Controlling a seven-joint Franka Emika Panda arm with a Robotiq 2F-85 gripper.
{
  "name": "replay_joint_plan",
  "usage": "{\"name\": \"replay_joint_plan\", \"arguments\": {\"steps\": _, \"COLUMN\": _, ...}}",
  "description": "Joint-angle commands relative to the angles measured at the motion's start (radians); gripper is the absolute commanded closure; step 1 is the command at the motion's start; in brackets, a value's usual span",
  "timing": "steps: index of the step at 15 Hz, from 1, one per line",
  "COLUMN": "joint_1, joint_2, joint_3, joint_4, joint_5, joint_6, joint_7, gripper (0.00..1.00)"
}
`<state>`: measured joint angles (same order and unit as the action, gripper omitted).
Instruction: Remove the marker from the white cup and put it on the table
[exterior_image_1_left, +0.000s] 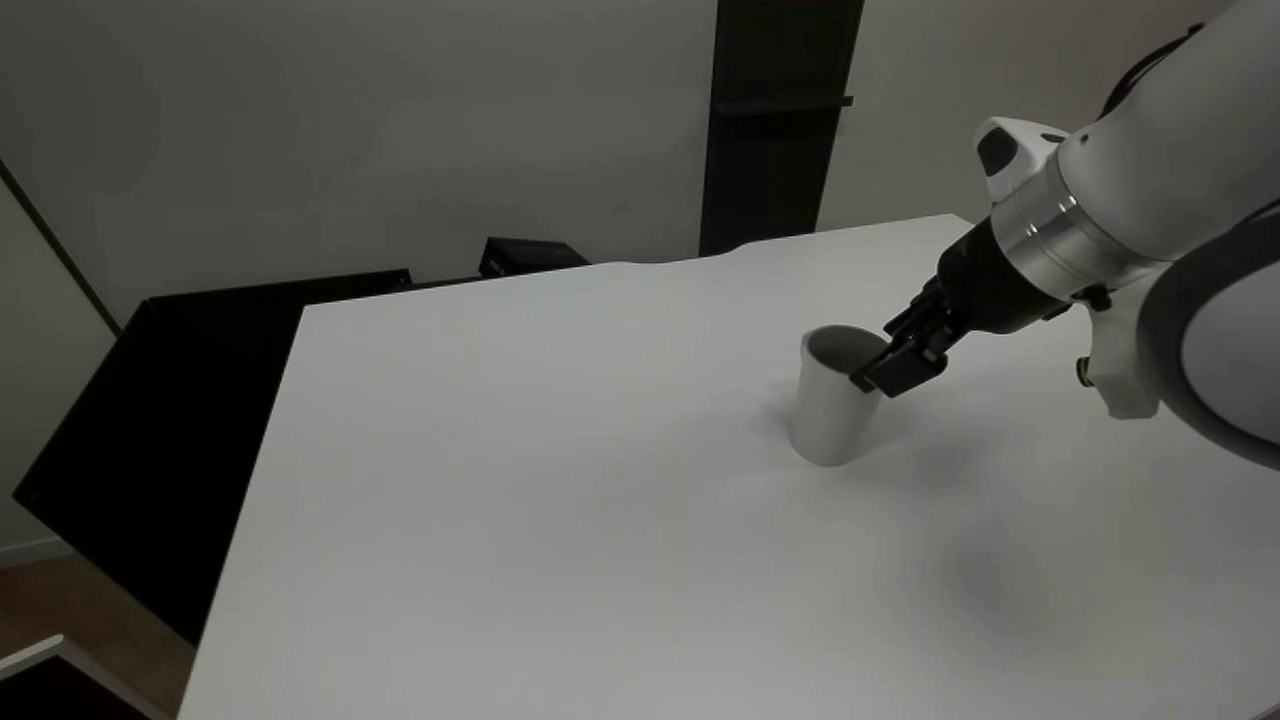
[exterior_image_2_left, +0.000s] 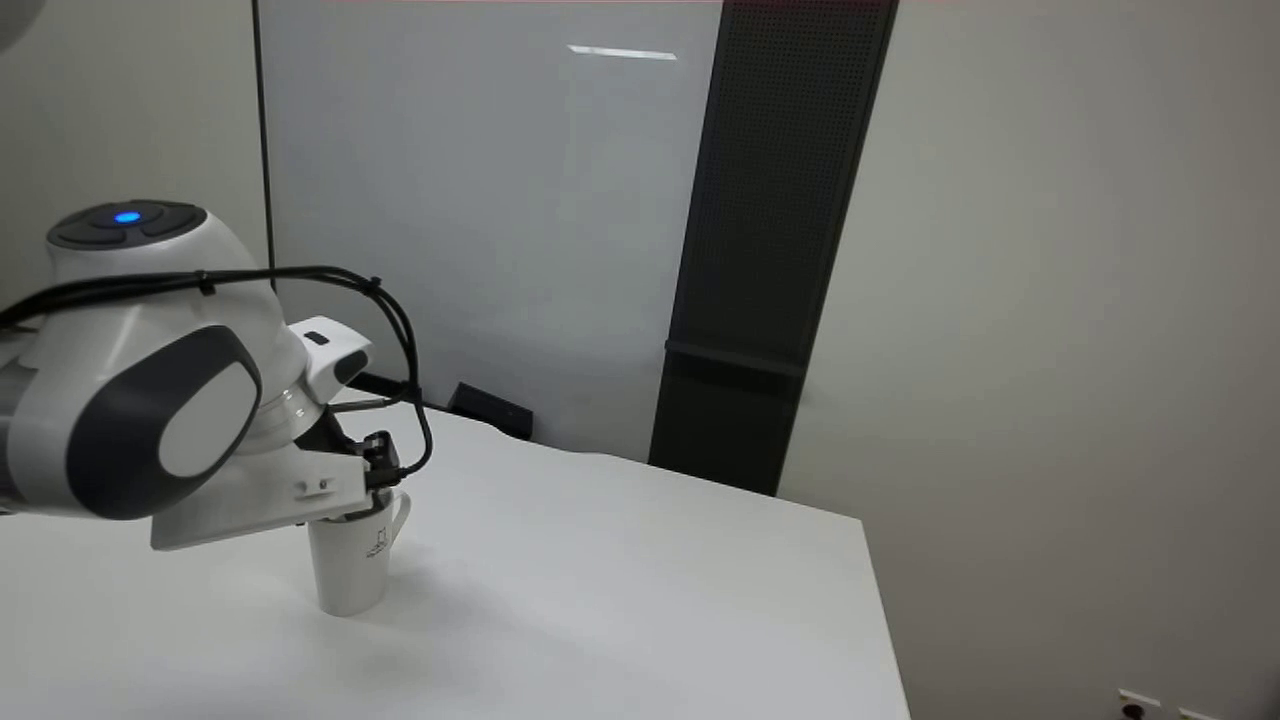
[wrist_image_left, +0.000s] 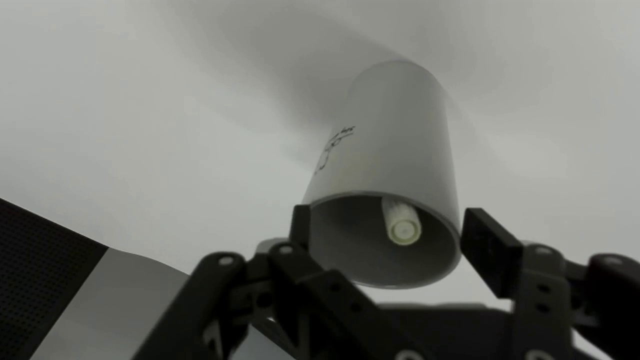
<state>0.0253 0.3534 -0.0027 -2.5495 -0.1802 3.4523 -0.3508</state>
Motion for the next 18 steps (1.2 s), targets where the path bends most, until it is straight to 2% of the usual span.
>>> {"name": "replay_joint_plan", "arguments": {"steps": 1, "joint_1": 0.004, "joint_2": 0.019, "joint_3": -0.002, "joint_4": 0.027, "joint_5": -0.017, "joint_6": 0.001, "joint_7": 0.035, "gripper": 0.48}}
{"name": "replay_joint_plan", "arguments": {"steps": 9, "joint_1": 0.015, "joint_2": 0.017, "joint_3": -0.01, "joint_4": 0.034, "joint_5": -0.01, "joint_6": -0.001, "joint_7": 0.031, "gripper": 0.95}}
{"name": "replay_joint_plan", "arguments": {"steps": 16, "joint_1": 0.04, "joint_2": 0.009, "joint_3": -0.032, "joint_4": 0.044, "joint_5": -0.003, "joint_6": 0.0, "joint_7": 0.015, "gripper": 0.93}}
{"name": "replay_joint_plan", "arguments": {"steps": 18, "joint_1": 0.075, "joint_2": 0.011, "joint_3": -0.055, "joint_4": 0.046, "joint_5": 0.051, "joint_6": 0.002, "joint_7": -0.02, "gripper": 0.93}}
